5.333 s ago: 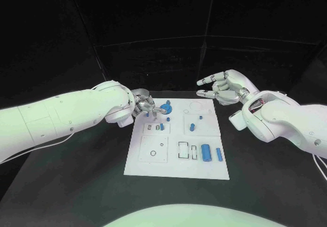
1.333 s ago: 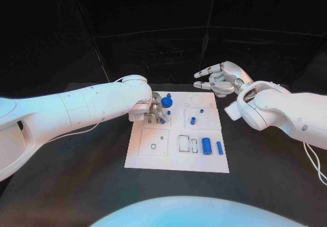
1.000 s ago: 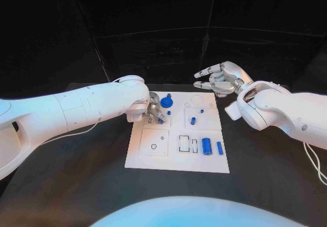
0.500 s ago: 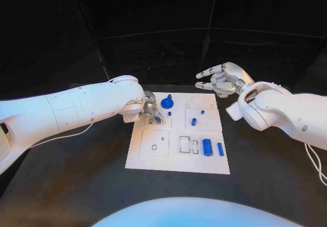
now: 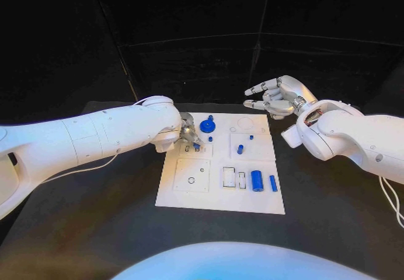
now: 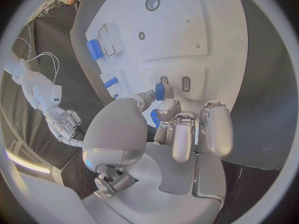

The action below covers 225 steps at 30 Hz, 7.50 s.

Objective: Assemble the parts on the task board

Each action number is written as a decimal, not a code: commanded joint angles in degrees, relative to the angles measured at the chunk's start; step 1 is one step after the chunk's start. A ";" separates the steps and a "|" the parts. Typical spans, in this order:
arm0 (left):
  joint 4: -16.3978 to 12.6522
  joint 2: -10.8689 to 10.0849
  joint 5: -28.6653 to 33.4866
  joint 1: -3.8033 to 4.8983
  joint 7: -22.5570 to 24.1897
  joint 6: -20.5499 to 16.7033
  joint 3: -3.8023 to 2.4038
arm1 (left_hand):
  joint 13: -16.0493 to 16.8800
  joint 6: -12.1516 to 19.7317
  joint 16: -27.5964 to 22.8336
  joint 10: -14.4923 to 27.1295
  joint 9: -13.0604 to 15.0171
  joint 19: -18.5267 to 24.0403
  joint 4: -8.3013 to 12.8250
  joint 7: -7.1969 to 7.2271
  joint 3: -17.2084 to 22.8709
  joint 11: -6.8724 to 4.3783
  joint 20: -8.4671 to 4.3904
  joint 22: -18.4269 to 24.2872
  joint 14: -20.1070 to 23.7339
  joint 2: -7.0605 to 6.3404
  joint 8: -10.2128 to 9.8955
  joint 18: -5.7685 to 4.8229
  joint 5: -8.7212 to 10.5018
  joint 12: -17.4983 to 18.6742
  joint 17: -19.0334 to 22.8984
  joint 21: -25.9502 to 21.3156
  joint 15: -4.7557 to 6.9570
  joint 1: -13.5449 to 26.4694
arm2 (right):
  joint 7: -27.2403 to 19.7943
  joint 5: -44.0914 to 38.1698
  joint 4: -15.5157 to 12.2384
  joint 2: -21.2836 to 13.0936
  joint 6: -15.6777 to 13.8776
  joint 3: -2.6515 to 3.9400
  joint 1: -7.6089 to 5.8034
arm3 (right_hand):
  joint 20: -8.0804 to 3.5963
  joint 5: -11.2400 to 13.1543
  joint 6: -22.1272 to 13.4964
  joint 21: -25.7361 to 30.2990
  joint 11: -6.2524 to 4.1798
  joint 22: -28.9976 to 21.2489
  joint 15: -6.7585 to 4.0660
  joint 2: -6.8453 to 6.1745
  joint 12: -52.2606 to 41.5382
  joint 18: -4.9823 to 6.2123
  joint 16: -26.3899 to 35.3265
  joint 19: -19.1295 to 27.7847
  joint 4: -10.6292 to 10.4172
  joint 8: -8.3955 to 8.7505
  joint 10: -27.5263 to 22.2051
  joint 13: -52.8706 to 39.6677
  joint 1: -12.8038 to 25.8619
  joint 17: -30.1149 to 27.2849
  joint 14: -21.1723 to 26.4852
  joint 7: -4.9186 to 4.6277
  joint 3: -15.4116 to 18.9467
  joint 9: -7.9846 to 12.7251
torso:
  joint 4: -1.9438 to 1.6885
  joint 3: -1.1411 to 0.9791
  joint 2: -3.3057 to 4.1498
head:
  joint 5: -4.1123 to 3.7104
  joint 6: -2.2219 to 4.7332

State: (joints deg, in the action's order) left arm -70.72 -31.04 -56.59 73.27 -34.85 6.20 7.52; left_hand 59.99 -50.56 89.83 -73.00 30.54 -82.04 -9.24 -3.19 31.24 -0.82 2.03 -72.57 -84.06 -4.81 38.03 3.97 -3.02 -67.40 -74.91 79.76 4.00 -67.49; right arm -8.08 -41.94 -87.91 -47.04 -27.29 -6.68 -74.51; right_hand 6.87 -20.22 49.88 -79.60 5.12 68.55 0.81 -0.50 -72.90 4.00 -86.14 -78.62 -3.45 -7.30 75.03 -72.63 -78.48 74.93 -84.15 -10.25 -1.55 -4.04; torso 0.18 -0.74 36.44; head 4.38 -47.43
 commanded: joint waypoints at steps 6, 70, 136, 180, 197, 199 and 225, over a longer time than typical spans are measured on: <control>0.54 0.50 -2.69 -0.72 -0.65 -2.22 -0.04 | -0.27 0.06 0.17 -0.05 0.29 0.08 3.13 0.36 3.71 -0.34 -0.06 -0.24 -5.94 0.21 0.60 -0.25 -0.22 0.34 -15.09 0.01 0.46 1.04 | -0.21 -0.53 0.10 0.09 -0.09 0.04 -0.09 | -0.28 -0.19 0.07 0.24 -0.17 -0.01 -0.33 0.02 -0.09 0.43 0.30 0.01 -0.03 -0.35 -0.02 0.00 0.17 7.55 -3.98 0.20 0.30 0.08 | 0.10 -0.04 0.01 | -0.01 -0.14; -0.77 -0.26 -2.82 -1.21 -1.61 1.40 -0.04 | -0.25 -0.32 0.17 -0.32 0.97 -0.04 3.32 0.64 4.43 -0.55 -0.14 -0.45 -5.94 -0.01 1.57 -0.28 -0.20 0.26 -15.09 0.08 0.59 2.30 | 0.81 -2.18 0.76 0.94 0.45 0.03 -0.06 | -0.30 -0.46 0.14 0.15 -0.19 0.19 -0.34 0.14 -0.31 0.38 0.20 -0.16 -0.26 -0.47 0.21 -0.14 0.43 7.74 -4.05 0.23 0.36 0.07 | 0.10 -0.01 0.00 | 0.58 -0.81; 2.57 1.78 -2.85 -1.16 -3.12 4.09 -0.06 | 0.77 -1.79 0.17 -1.81 2.96 -0.94 -2.92 1.32 -8.40 -1.08 -0.63 -2.22 -5.94 -1.50 4.99 -0.60 -0.01 -1.43 -15.09 0.74 1.07 11.51 | 0.88 -2.18 0.61 0.86 0.61 0.03 -0.06 | -0.33 -0.35 0.06 0.39 -0.18 -0.23 -0.35 0.00 -0.21 0.46 0.41 -0.01 -0.69 -0.54 0.12 0.07 1.04 7.42 -3.98 0.22 0.69 0.09 | 0.04 -0.03 0.03 | 0.07 -1.10; -0.12 -0.85 -2.89 0.79 -2.69 0.61 -5.52 | -2.67 0.13 0.17 0.24 3.02 -0.35 -7.34 1.22 -23.47 -1.05 -0.86 -1.16 -5.94 -0.93 5.88 -0.32 -0.02 0.62 -15.09 -0.40 1.16 13.09 | 0.89 -2.18 1.27 0.77 0.66 0.03 -0.06 | -0.33 -0.14 0.02 0.47 -0.18 -0.33 -0.35 0.06 -0.27 0.48 0.43 -0.01 -1.28 -0.61 0.18 0.09 1.77 7.43 -3.99 0.24 1.05 0.10 | 0.08 -0.05 0.02 | 0.06 -0.49; 15.65 5.29 -2.94 4.85 -1.67 9.38 -6.16 | -5.32 2.74 0.17 2.32 -0.78 0.39 -7.23 -0.91 -30.42 0.82 0.63 0.09 -5.94 1.80 0.09 -0.03 -0.02 1.97 -15.09 -1.79 -0.40 7.50 | 0.95 -2.18 1.68 1.34 0.92 0.03 -0.06 | -0.33 -0.16 0.00 0.45 -0.18 -0.27 -0.35 0.08 -0.31 0.46 0.41 -0.05 -1.39 -0.62 0.21 0.07 1.89 7.47 -4.00 0.24 1.12 0.10 | 0.43 0.11 0.46 | 0.53 0.01; 17.69 6.29 -2.95 4.78 -1.43 10.41 -6.13 | -5.46 2.76 0.17 2.43 -1.08 0.44 -7.24 -1.03 -30.80 0.90 0.71 0.17 -5.94 2.01 -0.34 0.00 -0.05 2.02 -15.09 -1.88 -0.49 7.31 | 0.95 -2.18 1.67 1.40 0.95 0.03 -0.06 | -0.33 -0.16 0.00 0.45 -0.18 -0.27 -0.35 0.08 -0.31 0.46 0.41 -0.05 -1.39 -0.62 0.21 0.07 1.89 7.47 -4.00 0.24 1.12 0.10 | 0.52 0.16 0.59 | 0.67 0.06; 29.00 11.13 -4.22 1.78 -0.57 16.54 -5.97 | -6.14 2.17 0.17 3.02 -2.15 0.53 -7.13 -1.30 -32.31 1.17 1.02 0.26 -5.94 3.31 -1.74 0.05 -0.02 2.31 -15.09 -2.07 -0.77 6.26 | 0.89 -2.19 1.82 2.08 1.24 0.03 -0.04 | -0.34 -0.38 -0.03 0.45 -0.20 -0.26 -0.36 0.18 -0.34 0.46 0.39 -0.07 -1.40 -0.63 0.23 0.06 1.81 7.52 -4.01 0.26 1.07 0.11 | 0.64 0.24 0.90 | 1.08 -0.17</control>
State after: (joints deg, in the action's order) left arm -41.85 -20.02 -60.17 75.05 -35.86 20.77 1.56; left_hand 53.91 -48.23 89.82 -70.31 28.45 -81.51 -16.39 -4.30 -0.81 0.41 2.56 -72.31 -83.85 -1.47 36.61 3.98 -3.14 -65.41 -74.91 77.93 3.57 -60.80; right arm -6.92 -44.00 -86.05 -45.03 -26.43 -6.69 -74.46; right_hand 6.87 -20.52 49.88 -79.38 5.12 68.29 0.81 -0.20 -72.90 4.00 -85.88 -78.62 -4.50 -7.59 75.03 -72.62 -77.11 74.92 -84.15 -10.25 -0.51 -3.99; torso 0.86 -0.46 37.39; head 5.53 -47.54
